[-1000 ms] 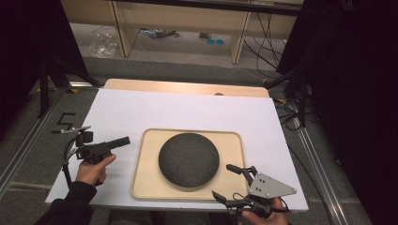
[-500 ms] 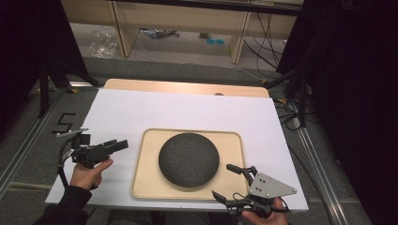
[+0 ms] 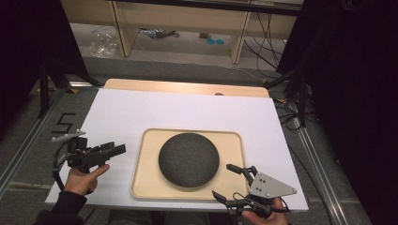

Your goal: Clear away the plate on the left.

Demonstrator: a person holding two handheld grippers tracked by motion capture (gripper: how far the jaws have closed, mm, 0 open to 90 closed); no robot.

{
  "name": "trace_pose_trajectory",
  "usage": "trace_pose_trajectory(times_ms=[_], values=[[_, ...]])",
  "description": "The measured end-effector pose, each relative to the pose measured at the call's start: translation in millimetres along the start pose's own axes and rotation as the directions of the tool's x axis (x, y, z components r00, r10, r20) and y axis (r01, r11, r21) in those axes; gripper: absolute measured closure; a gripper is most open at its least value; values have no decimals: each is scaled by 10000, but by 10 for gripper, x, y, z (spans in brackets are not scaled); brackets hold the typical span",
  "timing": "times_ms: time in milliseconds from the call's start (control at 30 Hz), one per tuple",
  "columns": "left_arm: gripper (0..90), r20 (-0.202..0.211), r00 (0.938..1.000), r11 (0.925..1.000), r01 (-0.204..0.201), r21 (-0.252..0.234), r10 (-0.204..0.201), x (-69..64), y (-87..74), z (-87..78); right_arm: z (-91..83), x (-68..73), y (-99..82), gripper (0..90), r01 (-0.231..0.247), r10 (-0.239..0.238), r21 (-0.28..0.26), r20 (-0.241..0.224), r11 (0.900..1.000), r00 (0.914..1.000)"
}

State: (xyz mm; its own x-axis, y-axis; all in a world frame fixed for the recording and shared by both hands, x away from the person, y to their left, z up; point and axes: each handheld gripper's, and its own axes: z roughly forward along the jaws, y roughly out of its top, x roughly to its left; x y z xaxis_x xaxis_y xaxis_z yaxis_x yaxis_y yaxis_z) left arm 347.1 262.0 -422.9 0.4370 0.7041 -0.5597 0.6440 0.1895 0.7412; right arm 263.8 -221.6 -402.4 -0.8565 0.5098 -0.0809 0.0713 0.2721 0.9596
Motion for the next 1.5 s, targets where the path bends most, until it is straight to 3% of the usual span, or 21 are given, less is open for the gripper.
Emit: trace_pose_trajectory(times_ms=[700, 867, 1300, 1500], values=[[254, 177, 9974, 9976, -699, -16, 699, -144, -176, -205, 4, 9, 2, 165, 17, -17, -97, 76, 10000, 10000], [253, 128, 9943, 9941, -1063, 208, 1060, -213, -234, -242, 0, 10, 2, 165, 25, -24, -60, 67, 10000, 10000], [249, 393, 9914, 9885, -1280, 811, 1251, -312, -364, -267, -3, 8, 7, 166, 19, -19, -57, 79, 10000, 10000], [247, 260, 9914, 9875, -1298, 894, 1280, -309, -384, -279, -3, 10, 6, 166, 28, -28, -48, 62, 10000, 10000]])
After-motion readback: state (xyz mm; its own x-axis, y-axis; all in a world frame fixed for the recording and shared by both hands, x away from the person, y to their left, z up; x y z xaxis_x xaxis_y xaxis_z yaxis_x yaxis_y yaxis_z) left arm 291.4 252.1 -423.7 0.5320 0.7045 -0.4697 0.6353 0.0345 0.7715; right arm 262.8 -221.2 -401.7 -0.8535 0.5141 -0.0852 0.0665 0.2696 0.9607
